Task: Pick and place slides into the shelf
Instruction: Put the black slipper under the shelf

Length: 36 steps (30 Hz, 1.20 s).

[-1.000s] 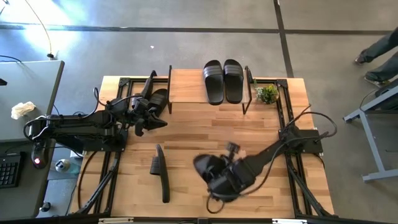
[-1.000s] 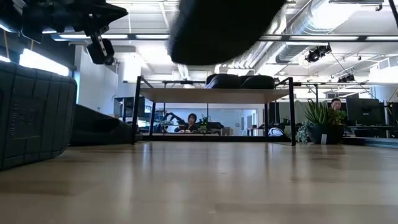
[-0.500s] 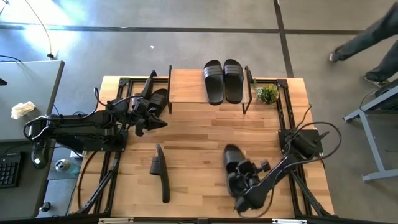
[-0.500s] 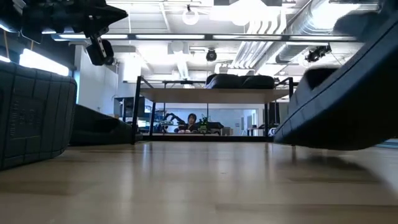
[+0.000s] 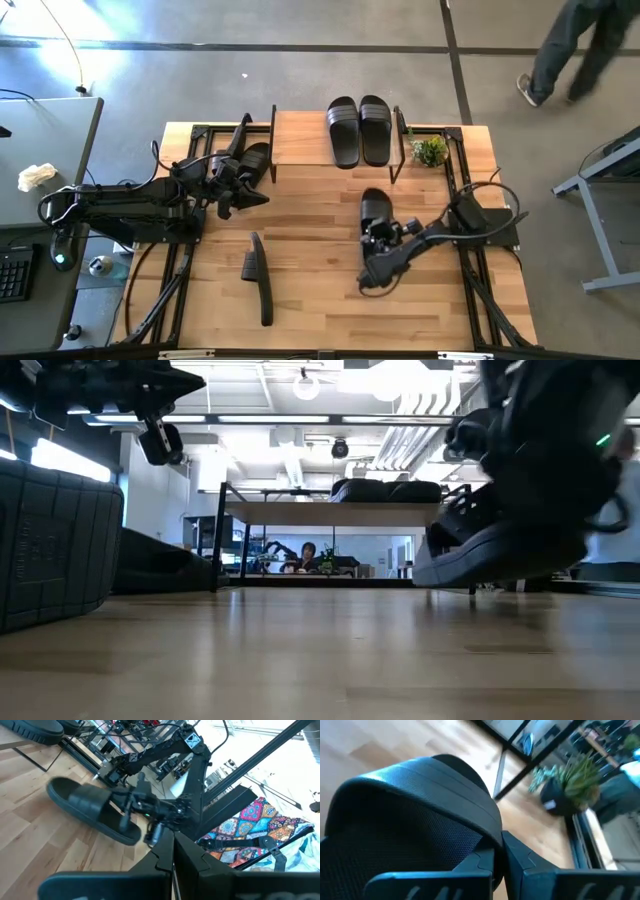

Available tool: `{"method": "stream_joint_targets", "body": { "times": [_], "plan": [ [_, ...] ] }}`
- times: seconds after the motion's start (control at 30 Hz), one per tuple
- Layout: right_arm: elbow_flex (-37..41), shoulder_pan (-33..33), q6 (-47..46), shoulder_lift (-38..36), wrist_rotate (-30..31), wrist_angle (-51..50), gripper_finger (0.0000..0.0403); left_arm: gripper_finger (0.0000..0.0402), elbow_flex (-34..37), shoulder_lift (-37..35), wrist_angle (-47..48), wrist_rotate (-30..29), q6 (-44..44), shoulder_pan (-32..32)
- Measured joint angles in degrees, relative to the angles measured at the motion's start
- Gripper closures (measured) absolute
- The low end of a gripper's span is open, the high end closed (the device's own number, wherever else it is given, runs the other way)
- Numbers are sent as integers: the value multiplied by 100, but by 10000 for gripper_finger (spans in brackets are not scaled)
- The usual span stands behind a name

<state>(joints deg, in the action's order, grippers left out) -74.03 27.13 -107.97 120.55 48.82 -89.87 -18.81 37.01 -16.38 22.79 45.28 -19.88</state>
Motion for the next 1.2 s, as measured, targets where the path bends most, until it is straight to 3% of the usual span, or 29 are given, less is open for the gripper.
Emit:
{"method": "stream_joint_targets", "body": {
  "times": [0.33,0.5,0.87,1.2],
  "plan": [
    [453,-876,92,0,437,406,403,401,0,0,0,2,2,0],
    [482,-1150,792,0,490,1122,403,401,0,0,0,2,0,0],
    [480,-1436,1620,0,548,1378,403,401,0,0,0,2,2,0],
    [475,-1345,1656,-2,367,1294,396,401,0,0,0,2,2,0]
  ]
}}
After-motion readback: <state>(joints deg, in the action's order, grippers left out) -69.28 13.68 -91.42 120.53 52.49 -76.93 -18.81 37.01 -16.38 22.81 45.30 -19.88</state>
